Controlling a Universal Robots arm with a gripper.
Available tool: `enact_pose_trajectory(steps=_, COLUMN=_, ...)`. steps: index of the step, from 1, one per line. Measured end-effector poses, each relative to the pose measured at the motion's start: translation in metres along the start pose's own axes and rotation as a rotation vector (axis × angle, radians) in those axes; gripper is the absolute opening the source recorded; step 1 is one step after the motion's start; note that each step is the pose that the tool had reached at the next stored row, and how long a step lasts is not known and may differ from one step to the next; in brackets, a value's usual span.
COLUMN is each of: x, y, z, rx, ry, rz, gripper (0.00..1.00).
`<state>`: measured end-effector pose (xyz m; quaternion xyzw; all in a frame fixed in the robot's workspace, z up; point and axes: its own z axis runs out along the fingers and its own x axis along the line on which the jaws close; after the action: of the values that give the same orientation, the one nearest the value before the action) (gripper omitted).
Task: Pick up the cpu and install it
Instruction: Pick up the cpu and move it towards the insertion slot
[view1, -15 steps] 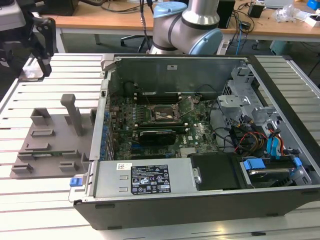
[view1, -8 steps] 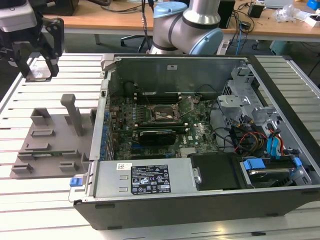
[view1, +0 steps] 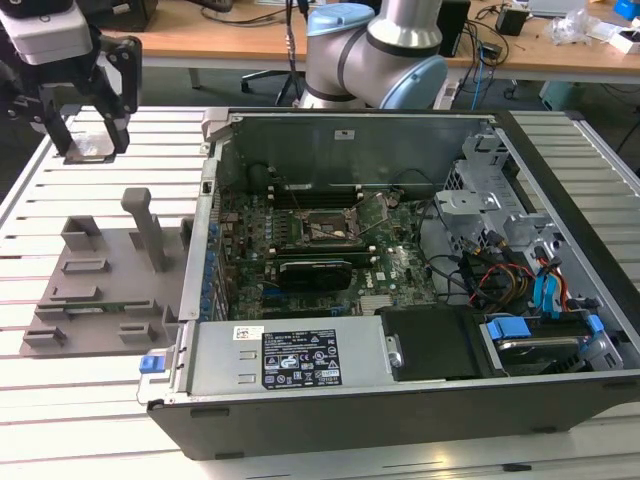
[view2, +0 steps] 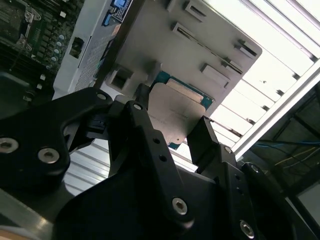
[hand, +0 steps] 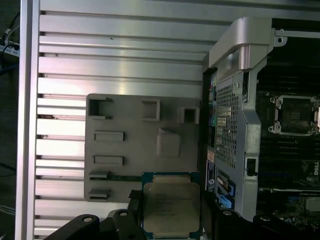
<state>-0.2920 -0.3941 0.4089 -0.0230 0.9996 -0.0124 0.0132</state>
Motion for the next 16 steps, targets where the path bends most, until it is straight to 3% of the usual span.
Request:
enact_pose_trajectory(steps=10, x=-0.0158, y=-0.0007, z=0.0004, rx=0.0000, ry=0.0001, rz=0.000, gripper=0.55)
enact_pose_trajectory(steps=14, x=-0.0285, y=-0.0011, z=0.0010, rx=-0.0005, ry=0.0005, rz=0.000, gripper=0.55)
enact_pose_trajectory(steps=16, x=-0.0335, y=-0.0013, z=0.0011, rx=-0.0076, ry=0.0005, rz=0.000, gripper=0.55)
